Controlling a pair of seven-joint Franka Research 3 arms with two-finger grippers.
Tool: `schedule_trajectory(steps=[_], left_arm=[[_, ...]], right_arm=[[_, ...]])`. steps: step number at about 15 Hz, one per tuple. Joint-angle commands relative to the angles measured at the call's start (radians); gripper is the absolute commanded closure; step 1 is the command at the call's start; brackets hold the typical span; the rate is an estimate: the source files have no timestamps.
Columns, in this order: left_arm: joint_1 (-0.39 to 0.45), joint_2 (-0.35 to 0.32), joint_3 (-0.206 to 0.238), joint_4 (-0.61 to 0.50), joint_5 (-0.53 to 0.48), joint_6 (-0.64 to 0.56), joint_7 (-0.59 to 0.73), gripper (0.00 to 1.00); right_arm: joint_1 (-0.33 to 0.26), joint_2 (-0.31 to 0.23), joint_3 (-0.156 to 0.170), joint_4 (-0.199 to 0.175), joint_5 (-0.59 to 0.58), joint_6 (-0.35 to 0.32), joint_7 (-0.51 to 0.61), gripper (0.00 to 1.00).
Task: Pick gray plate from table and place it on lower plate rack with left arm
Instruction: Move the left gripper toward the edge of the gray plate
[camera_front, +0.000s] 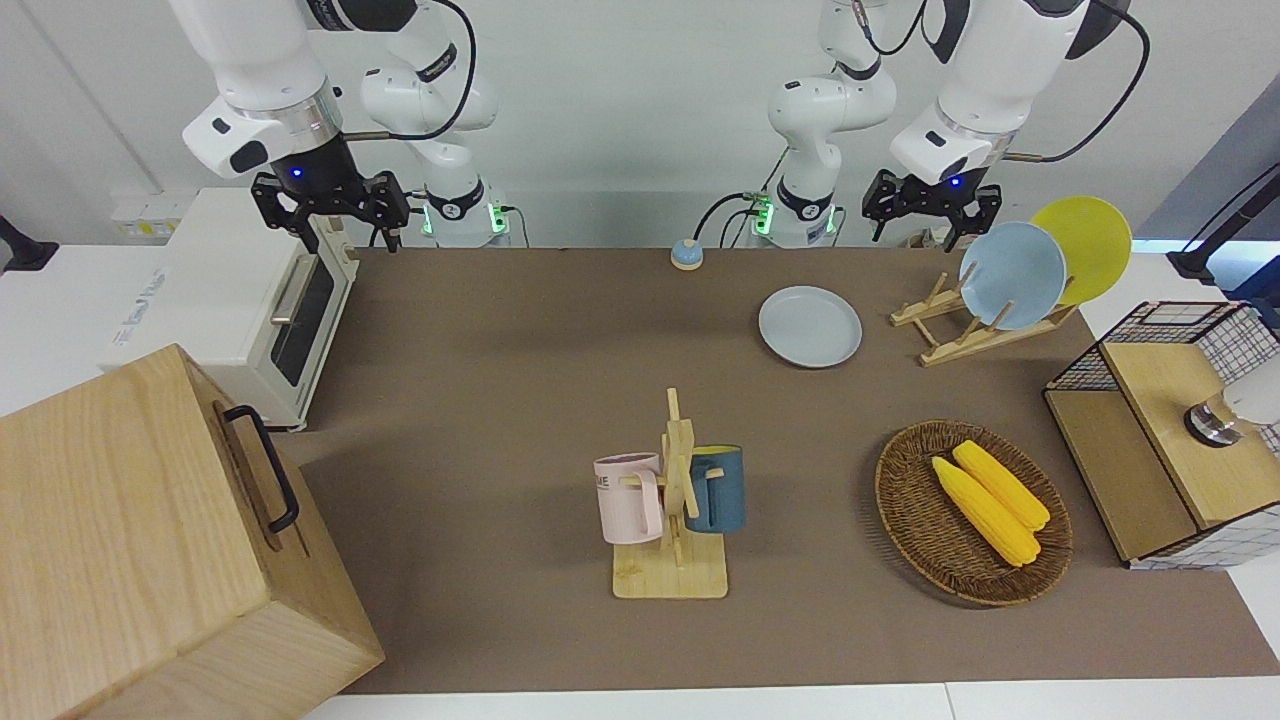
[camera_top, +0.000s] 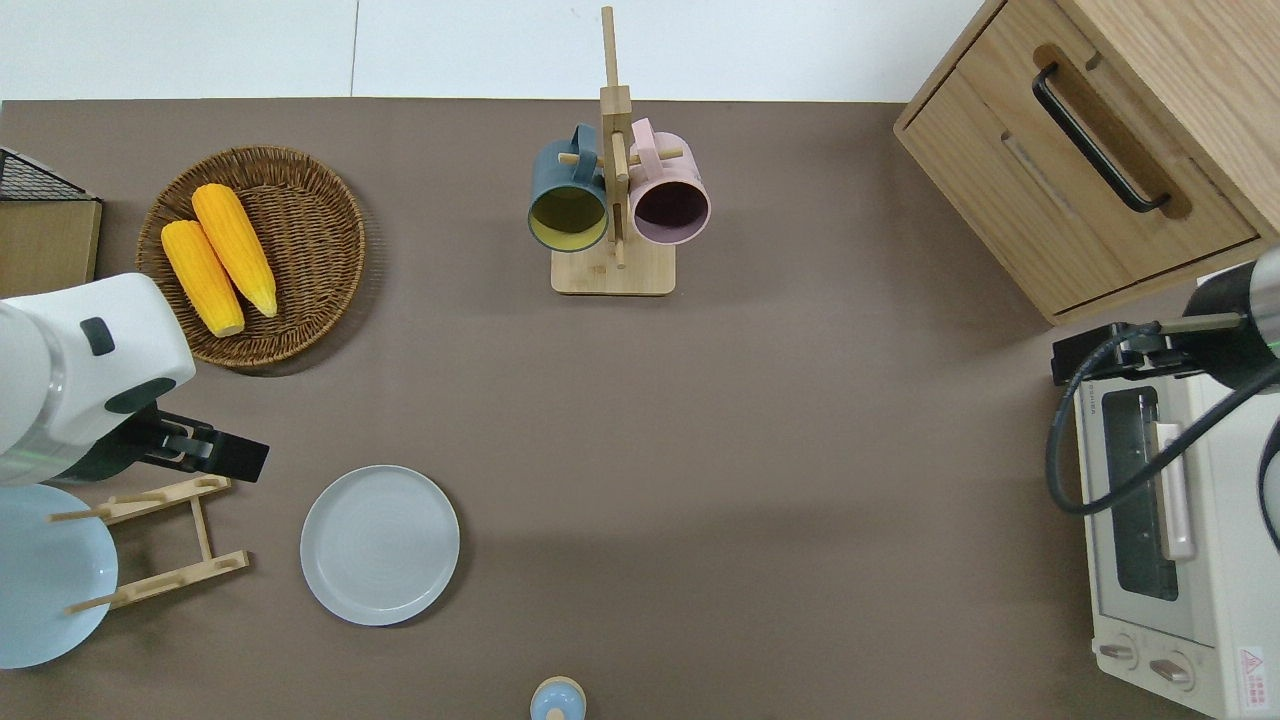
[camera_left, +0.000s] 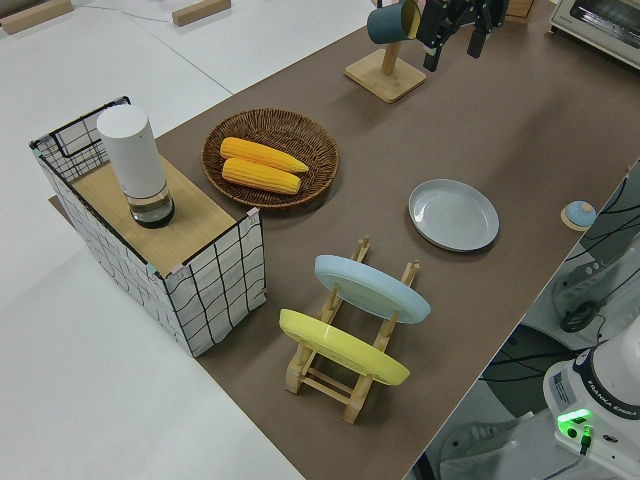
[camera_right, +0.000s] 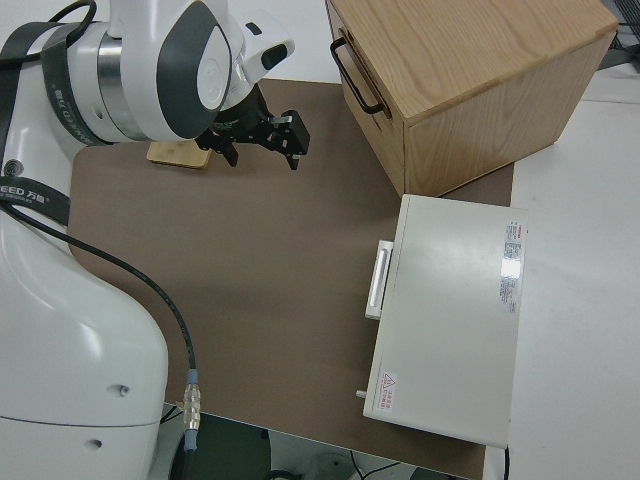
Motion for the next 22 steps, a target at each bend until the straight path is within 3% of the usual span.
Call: schedule_trajectory(steps=[1,10,16,22], left_arm=[[0.006,0.0,0.01,-0.001,-0.041,-0.017,0.011,0.0],[0.011,-0.005,0.026,-0.015,-0.049,-0.011,0.012,0.01],[0.009,-0.005,0.026,-0.082,-0.049,0.012,0.014,0.0],[0.009,-0.069,0.026,-0.346,-0.051,0.257,0.012,0.0]], right_arm=[[0.007,0.0,-0.006,0.006,0.003,-0.001,0.004,0.017],[0.007,0.0,-0.006,0.006,0.003,-0.001,0.004,0.017],[0.007,0.0,-0.006,0.006,0.003,-0.001,0.004,0.017],[0.007,0.0,-0.006,0.006,0.003,-0.001,0.004,0.017]])
